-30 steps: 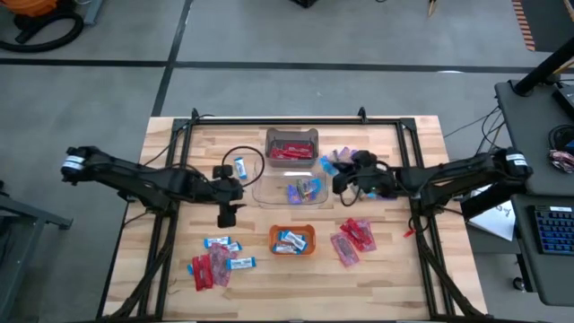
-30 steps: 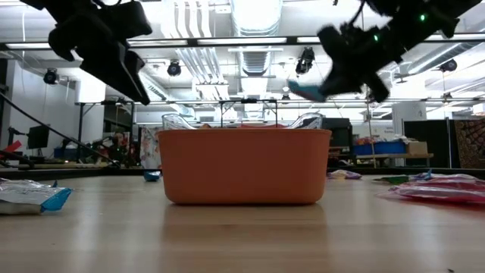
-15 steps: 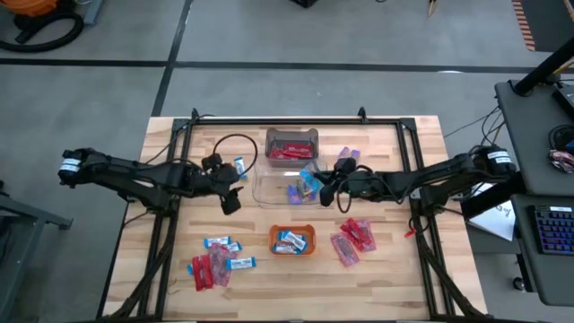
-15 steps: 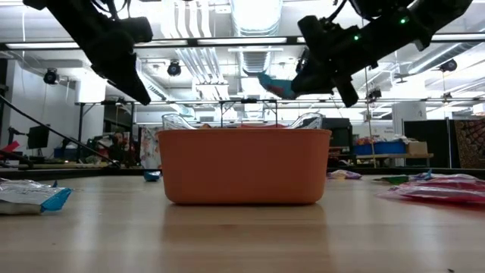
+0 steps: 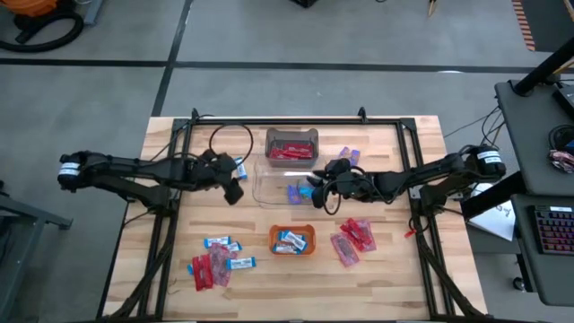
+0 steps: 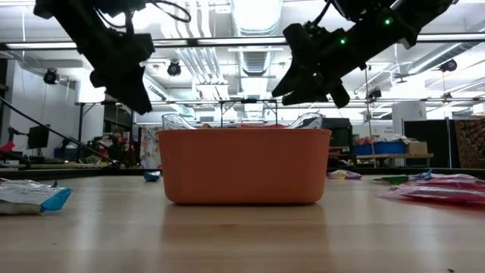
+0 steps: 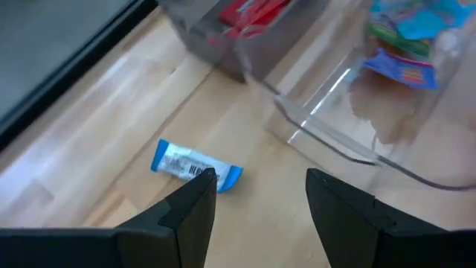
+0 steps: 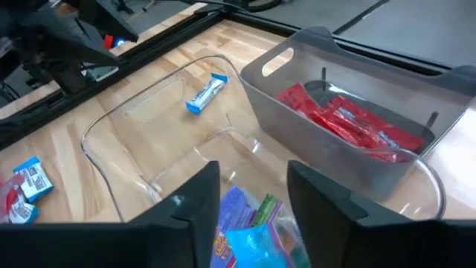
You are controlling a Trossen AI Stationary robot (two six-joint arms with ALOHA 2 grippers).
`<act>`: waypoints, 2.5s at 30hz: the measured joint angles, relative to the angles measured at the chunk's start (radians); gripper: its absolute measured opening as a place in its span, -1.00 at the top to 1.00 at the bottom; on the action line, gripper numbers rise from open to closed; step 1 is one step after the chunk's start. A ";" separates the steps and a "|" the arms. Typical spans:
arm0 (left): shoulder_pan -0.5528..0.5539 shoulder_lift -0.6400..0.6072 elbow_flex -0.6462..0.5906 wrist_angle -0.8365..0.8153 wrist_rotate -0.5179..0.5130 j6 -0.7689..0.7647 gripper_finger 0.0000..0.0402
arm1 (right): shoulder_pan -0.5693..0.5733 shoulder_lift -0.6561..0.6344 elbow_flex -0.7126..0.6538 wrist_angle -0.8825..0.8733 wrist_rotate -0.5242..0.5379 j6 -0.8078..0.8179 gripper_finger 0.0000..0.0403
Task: Sort candy
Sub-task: Put the white chocolate bar into the orange bin
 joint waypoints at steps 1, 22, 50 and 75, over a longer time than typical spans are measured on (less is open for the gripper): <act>0.007 0.001 -0.008 0.007 0.000 -0.023 0.05 | 0.000 0.000 0.001 -0.001 0.000 -0.008 0.20; 0.288 0.154 -0.181 0.309 0.117 -0.142 0.05 | 0.000 -0.008 0.002 -0.019 -0.005 -0.026 0.01; 0.355 0.454 -0.179 0.493 0.113 -0.116 0.54 | 0.000 -0.008 0.002 -0.019 -0.006 -0.023 0.01; 0.317 -0.147 -0.174 0.340 0.481 0.219 0.90 | 0.003 -0.009 0.001 -0.019 -0.062 -0.023 0.01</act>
